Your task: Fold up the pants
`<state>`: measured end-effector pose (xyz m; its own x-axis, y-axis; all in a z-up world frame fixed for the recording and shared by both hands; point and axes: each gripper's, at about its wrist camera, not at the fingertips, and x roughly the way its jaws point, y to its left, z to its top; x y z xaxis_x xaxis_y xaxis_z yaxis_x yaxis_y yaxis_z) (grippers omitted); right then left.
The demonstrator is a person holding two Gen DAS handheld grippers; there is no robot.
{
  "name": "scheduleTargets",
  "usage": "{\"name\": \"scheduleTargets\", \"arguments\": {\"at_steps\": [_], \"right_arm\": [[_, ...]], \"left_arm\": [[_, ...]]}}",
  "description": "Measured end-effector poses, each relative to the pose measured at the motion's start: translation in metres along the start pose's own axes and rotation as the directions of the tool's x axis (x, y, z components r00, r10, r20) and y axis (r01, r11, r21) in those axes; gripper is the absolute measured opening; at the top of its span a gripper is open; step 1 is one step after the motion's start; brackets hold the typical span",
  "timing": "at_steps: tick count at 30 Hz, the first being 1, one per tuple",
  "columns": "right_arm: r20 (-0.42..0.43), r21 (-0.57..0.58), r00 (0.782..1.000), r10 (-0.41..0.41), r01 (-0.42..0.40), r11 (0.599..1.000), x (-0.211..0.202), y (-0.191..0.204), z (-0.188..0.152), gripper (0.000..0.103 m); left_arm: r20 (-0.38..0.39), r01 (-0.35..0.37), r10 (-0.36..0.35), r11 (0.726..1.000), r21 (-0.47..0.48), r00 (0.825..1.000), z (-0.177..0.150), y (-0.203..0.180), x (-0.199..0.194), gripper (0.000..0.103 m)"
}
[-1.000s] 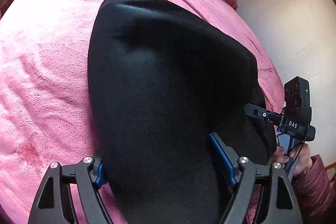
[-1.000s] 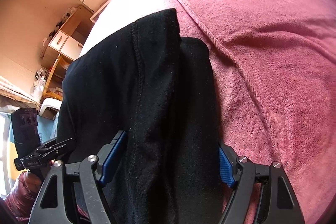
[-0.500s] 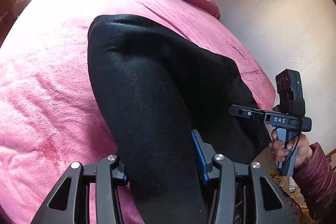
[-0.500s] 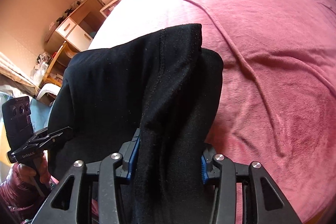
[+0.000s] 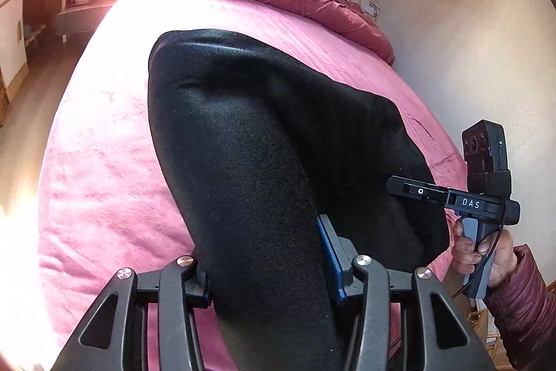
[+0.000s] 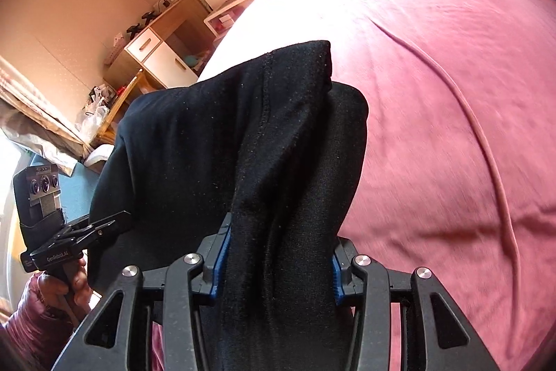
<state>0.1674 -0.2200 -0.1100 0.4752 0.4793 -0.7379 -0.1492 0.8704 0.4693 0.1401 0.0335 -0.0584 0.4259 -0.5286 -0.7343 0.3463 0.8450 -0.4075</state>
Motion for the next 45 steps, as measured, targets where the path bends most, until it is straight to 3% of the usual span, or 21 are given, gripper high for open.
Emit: {"name": "scheduleTargets", "arguments": {"at_steps": [8, 11, 12, 13, 15, 17, 20, 24, 30, 35, 37, 38, 43, 45], "right_arm": [[-0.004, 0.017, 1.000, 0.013, -0.013, 1.000, 0.035, 0.003, 0.061, 0.046], [-0.075, 0.067, 0.997, -0.017, 0.022, 0.997, 0.070, -0.015, 0.069, 0.049], [-0.100, 0.086, 0.994, -0.034, 0.042, 0.995, 0.082, -0.024, 0.066, 0.057], [-0.104, 0.102, 0.994, -0.029, 0.040, 0.994, 0.090, -0.030, 0.063, 0.059], [-0.086, 0.112, 0.996, -0.005, 0.015, 0.994, 0.094, -0.037, 0.059, 0.063], [-0.082, 0.101, 0.997, 0.006, 0.002, 0.995, 0.091, -0.038, 0.057, 0.063], [-0.088, 0.101, 0.996, 0.003, 0.006, 0.995, 0.077, -0.041, 0.057, 0.066], [-0.024, 0.057, 0.998, -0.050, 0.052, 0.997, 0.043, -0.038, 0.053, 0.066], [0.027, 0.003, 0.998, -0.048, 0.048, 0.999, -0.007, -0.022, 0.016, 0.051], [-0.015, -0.056, 0.993, -0.114, 0.113, 0.992, -0.001, -0.008, -0.013, 0.049], [-0.026, -0.079, 0.988, -0.153, 0.151, 0.985, 0.009, -0.005, -0.013, 0.034], [-0.034, -0.073, 0.991, -0.128, 0.125, 0.990, 0.011, -0.003, -0.009, 0.016], [0.031, -0.139, 0.983, -0.182, 0.184, 0.973, -0.004, 0.019, 0.006, 0.012], [0.017, -0.139, 0.972, -0.233, 0.234, 0.962, 0.002, 0.011, 0.007, 0.012]], "left_arm": [[-0.007, -0.027, 0.026, 0.997, -0.069, 1.000, 0.063, 0.043, 0.024, 0.054], [-0.081, -0.069, 0.058, 0.988, -0.137, 0.995, 0.071, 0.070, 0.050, 0.060], [-0.120, -0.089, 0.068, 0.980, -0.179, 0.990, 0.070, 0.086, 0.060, 0.063], [-0.146, -0.095, 0.064, 0.972, -0.214, 0.987, 0.067, 0.098, 0.070, 0.073], [-0.128, -0.037, -0.002, 0.954, -0.299, 0.992, 0.056, 0.121, 0.073, 0.080], [-0.100, 0.003, -0.039, 0.944, -0.331, 0.994, 0.048, 0.128, 0.069, 0.080], [-0.073, -0.016, -0.007, 0.953, -0.304, 0.997, 0.042, 0.126, 0.056, 0.079], [-0.026, -0.097, 0.094, 0.961, -0.259, 0.995, 0.039, 0.118, 0.031, 0.078], [0.068, -0.217, 0.236, 0.953, -0.213, 0.970, 0.019, 0.089, 0.003, 0.078], [0.087, -0.278, 0.298, 0.941, -0.193, 0.951, -0.005, 0.075, 0.000, 0.078], [0.076, -0.293, 0.309, 0.941, -0.169, 0.948, -0.012, 0.065, 0.004, 0.078], [0.069, -0.307, 0.321, 0.938, -0.160, 0.945, -0.012, 0.058, 0.007, 0.078], [0.078, -0.361, 0.367, 0.929, -0.082, 0.927, -0.015, 0.034, 0.016, 0.078], [0.064, -0.359, 0.363, 0.931, -0.068, 0.930, -0.016, 0.030, 0.023, 0.079]]}}
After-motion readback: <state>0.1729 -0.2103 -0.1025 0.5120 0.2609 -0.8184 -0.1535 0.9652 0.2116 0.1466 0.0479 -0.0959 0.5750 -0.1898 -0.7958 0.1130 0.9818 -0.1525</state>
